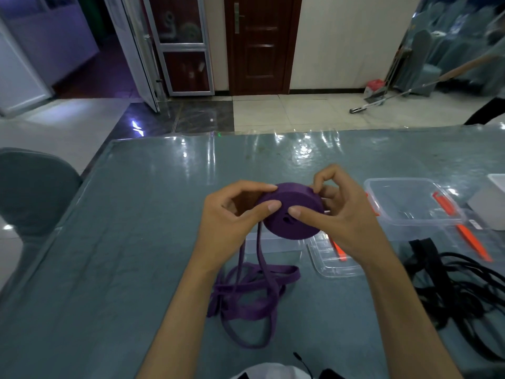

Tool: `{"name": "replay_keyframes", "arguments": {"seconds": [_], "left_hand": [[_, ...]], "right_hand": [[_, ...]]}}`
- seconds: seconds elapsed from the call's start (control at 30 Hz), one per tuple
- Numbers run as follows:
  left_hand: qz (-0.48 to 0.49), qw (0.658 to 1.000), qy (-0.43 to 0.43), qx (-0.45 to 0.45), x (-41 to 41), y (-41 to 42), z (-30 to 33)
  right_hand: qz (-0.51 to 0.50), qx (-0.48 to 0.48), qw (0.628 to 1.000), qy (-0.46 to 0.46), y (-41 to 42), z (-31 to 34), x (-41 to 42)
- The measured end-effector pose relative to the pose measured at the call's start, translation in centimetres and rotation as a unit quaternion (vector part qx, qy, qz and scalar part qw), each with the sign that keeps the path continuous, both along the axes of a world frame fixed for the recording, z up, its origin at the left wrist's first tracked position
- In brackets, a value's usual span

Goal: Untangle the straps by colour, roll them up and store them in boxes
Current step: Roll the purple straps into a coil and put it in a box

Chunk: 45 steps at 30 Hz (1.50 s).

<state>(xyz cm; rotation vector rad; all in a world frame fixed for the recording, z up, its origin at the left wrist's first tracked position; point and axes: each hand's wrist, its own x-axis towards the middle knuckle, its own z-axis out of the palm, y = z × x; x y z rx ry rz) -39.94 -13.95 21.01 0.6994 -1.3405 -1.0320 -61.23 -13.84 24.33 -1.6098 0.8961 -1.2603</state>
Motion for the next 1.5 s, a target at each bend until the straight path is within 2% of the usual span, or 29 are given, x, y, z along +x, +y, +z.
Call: {"name": "replay_keyframes", "arguments": {"seconds": [0.07, 0.2, 0.4, 0.57, 0.63, 0.73, 0.83, 0.93, 1.03, 1.1, 1.2, 1.4, 1.5], "left_hand": [[0.005, 1.0, 0.006, 0.017, -0.1, 0.0, -0.2], [-0.049, 0.998, -0.032, 0.029, 1.0, -0.2, -0.4], [0.01, 1.0, -0.014, 0.022, 0.3, -0.3, -0.4], [-0.064, 0.997, -0.032, 0.041, 1.0, -0.5, -1.2], [-0.044, 0.998, -0.026, 0.022, 1.0, -0.5, -1.3], [0.022, 1.0, -0.01, 0.016, 0.7, -0.4, -1.3], [-0.006, 0.999, 0.0, 0.032, 0.9, -0.4, -1.7], [-0.077, 0.996, -0.001, 0.048, 1.3, -0.3, -1.8], [-0.039, 0.998, -0.001, 0.046, 1.4, -0.5, -1.3], [0.001, 0.999, -0.019, 0.041, 1.3, -0.5, -1.2], [0.023, 0.998, -0.029, 0.045, 1.0, -0.3, -1.6], [-0.043, 0.994, -0.073, 0.064, 1.9, -0.2, -1.5], [-0.014, 0.994, -0.08, 0.075, 2.4, -0.2, -1.3]], "right_hand": [[-0.013, -0.016, 1.0, -0.006, 0.0, 0.0, 0.3], [-0.046, -0.05, 0.997, -0.03, -0.1, -0.3, 0.2], [0.014, 0.022, 0.999, 0.025, -0.4, -0.8, -0.3], [-0.031, -0.026, 0.999, -0.005, -0.5, -1.4, -0.3], [-0.037, 0.002, 0.999, -0.021, -0.4, -1.5, -0.1], [0.018, 0.038, 0.999, 0.001, -0.5, -1.7, -0.2], [0.009, -0.023, 0.999, 0.037, -0.7, -1.7, -0.6], [-0.023, -0.025, 0.999, -0.024, -0.8, -2.1, -0.4], [0.008, 0.004, 0.998, -0.056, -1.1, -2.8, -0.2], [0.041, 0.017, 0.999, -0.008, -1.2, -2.8, -0.5], [0.052, -0.015, 0.996, 0.065, -1.5, -2.9, -1.1], [0.036, 0.026, 0.999, -0.015, -1.4, -3.7, -0.6], [0.09, 0.054, 0.993, 0.044, -1.6, -3.5, -0.9]]}}
